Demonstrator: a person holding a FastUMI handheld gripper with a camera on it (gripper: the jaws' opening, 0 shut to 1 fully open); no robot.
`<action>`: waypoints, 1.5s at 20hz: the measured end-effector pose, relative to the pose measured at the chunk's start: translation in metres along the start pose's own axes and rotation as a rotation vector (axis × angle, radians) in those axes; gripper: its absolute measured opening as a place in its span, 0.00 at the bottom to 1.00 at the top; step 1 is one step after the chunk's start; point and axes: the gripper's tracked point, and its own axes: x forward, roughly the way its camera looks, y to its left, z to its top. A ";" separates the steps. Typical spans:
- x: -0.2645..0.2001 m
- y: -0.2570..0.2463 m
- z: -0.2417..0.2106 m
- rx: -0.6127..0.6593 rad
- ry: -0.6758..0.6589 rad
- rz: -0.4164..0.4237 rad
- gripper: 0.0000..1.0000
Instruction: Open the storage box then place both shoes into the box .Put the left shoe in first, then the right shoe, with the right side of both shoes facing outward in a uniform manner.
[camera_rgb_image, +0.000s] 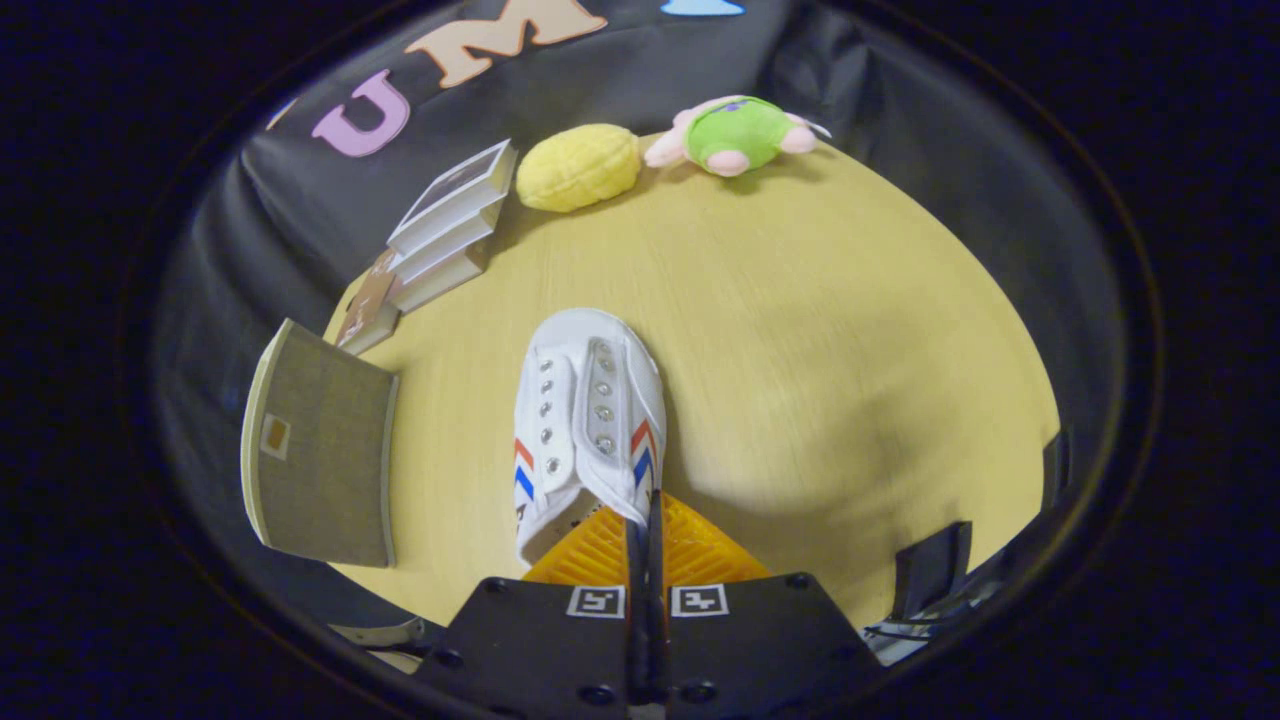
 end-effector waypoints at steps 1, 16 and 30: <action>0.004 -0.002 -0.009 -0.016 0.034 -0.010 0.03; 0.007 -0.013 -0.004 -0.043 0.102 -0.016 0.03; -0.017 0.069 -0.018 0.180 0.120 0.298 0.03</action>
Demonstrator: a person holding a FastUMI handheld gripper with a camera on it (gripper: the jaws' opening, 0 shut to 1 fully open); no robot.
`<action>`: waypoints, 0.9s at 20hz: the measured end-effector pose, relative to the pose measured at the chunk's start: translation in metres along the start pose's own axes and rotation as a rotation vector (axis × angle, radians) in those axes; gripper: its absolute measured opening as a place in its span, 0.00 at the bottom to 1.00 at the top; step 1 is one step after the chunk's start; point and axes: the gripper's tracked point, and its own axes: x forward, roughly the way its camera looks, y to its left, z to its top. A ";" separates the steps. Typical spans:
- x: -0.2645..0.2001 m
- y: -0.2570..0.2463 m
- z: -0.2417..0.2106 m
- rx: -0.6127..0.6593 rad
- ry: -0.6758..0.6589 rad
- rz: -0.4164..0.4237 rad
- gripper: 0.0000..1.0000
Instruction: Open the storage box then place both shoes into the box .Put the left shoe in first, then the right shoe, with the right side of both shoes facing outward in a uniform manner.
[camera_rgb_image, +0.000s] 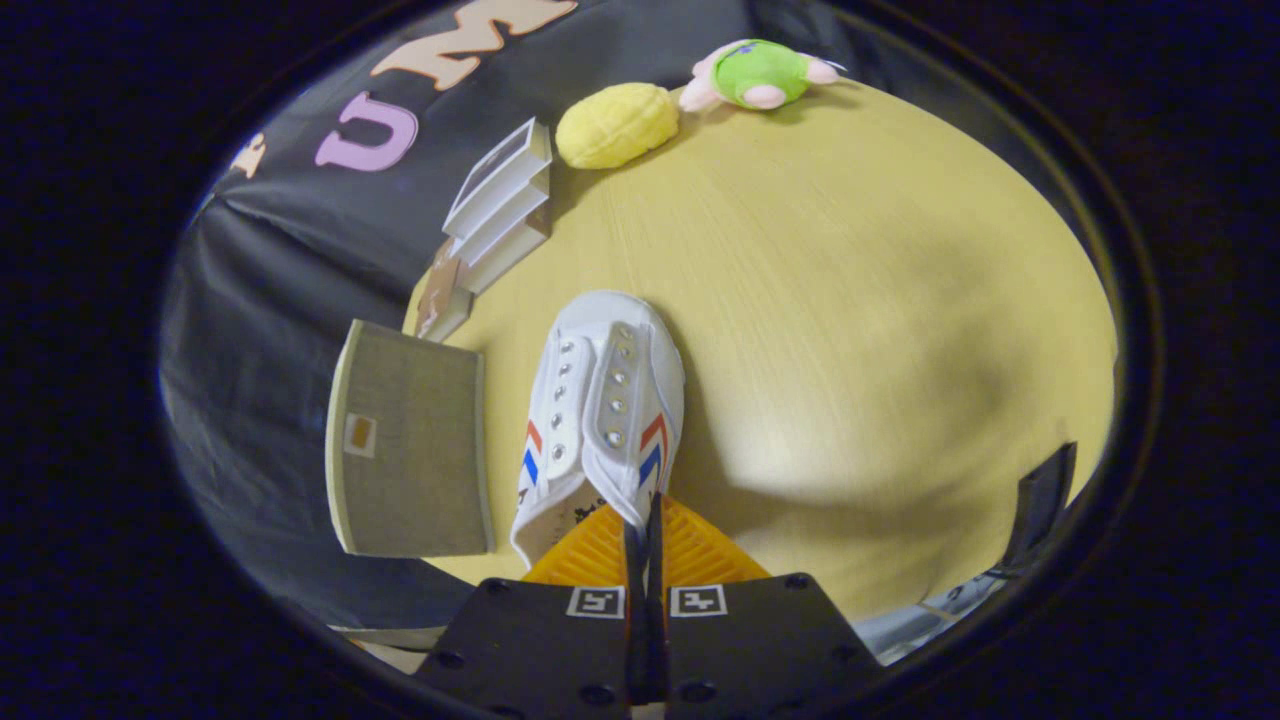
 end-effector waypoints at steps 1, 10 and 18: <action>0.001 0.004 -0.007 0.010 0.018 0.013 0.03; -0.005 0.066 -0.011 0.145 0.032 0.255 0.03; -0.038 0.123 0.009 0.042 -0.047 0.294 0.03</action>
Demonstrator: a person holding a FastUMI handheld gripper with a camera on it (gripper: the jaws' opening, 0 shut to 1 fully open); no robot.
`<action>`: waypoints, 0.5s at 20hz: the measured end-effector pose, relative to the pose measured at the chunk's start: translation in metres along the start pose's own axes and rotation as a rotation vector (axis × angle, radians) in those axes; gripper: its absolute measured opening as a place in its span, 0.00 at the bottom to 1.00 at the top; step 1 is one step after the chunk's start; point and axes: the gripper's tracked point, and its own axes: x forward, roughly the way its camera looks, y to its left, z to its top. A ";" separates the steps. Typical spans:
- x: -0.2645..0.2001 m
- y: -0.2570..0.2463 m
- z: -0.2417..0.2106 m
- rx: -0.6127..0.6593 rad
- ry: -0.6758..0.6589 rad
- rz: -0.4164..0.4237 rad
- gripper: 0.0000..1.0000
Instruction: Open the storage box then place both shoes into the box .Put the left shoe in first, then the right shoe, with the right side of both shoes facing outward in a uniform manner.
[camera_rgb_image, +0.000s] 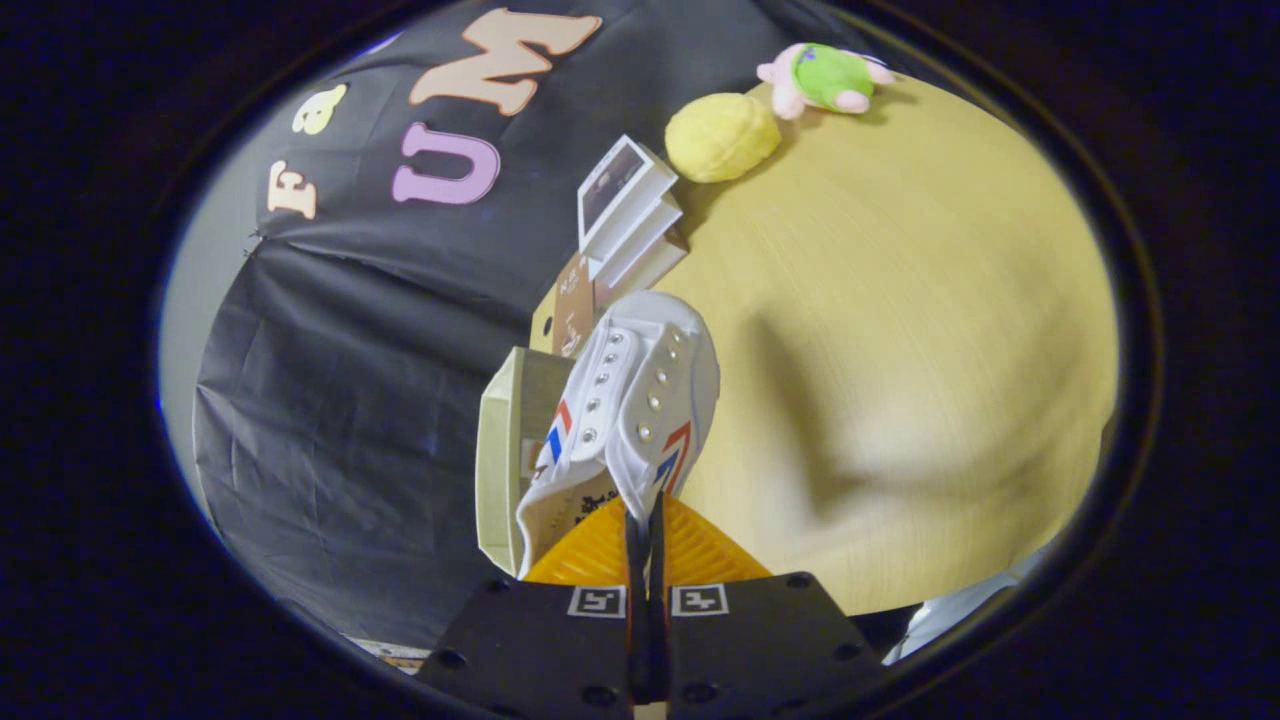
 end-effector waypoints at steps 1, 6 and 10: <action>-0.001 0.011 0.002 -0.006 -0.004 0.012 0.03; 0.002 0.060 -0.003 -0.052 -0.034 0.039 0.03; 0.012 0.097 -0.013 -0.049 -0.038 0.082 0.03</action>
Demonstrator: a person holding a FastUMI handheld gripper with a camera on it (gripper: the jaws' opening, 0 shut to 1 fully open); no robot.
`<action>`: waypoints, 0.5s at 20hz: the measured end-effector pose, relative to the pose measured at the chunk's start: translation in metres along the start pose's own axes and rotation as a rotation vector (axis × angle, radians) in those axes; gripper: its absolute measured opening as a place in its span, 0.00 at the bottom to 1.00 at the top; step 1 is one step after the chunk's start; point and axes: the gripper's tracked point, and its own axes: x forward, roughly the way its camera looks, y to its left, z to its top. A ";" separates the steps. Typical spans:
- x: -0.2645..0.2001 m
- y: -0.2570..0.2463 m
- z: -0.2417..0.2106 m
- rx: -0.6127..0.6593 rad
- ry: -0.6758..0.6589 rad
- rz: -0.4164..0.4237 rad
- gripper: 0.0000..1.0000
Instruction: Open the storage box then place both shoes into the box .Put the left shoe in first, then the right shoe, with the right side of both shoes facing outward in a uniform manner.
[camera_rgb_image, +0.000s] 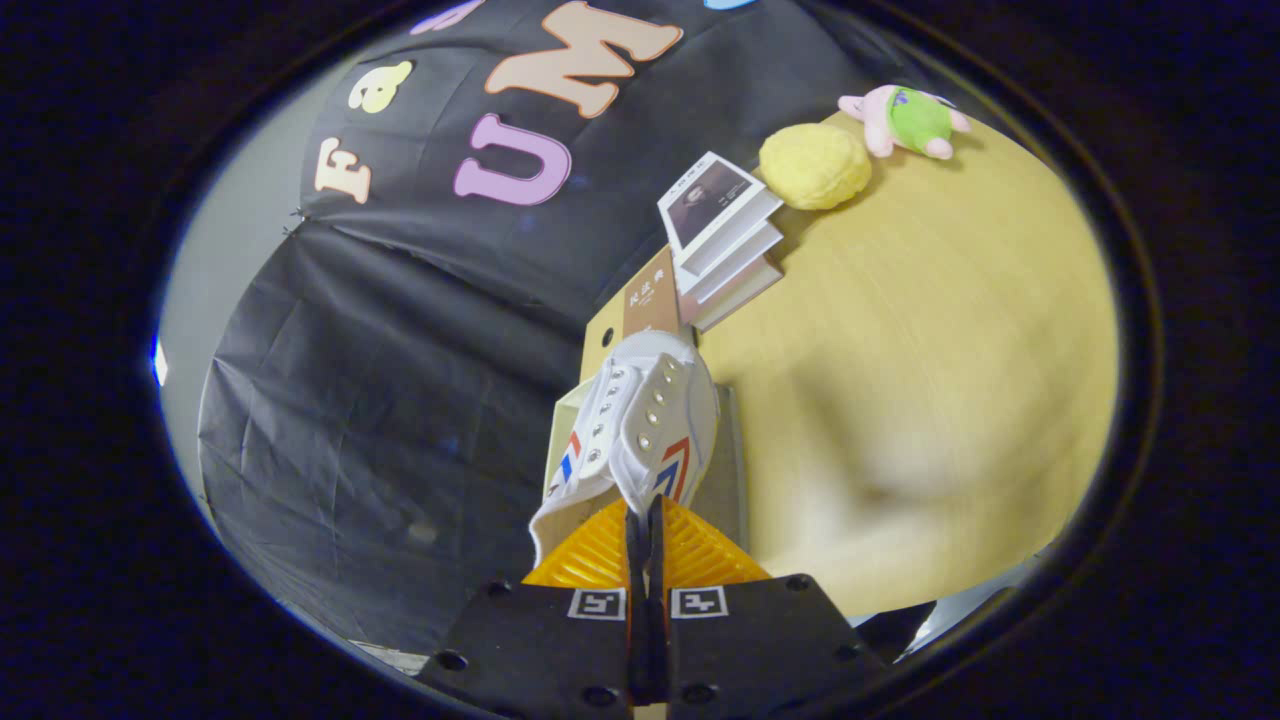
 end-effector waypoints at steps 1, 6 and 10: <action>0.005 0.007 -0.003 0.006 -0.005 0.004 0.03; 0.035 0.052 -0.035 0.006 0.033 0.060 0.03; 0.058 0.088 -0.059 -0.033 0.079 0.120 0.03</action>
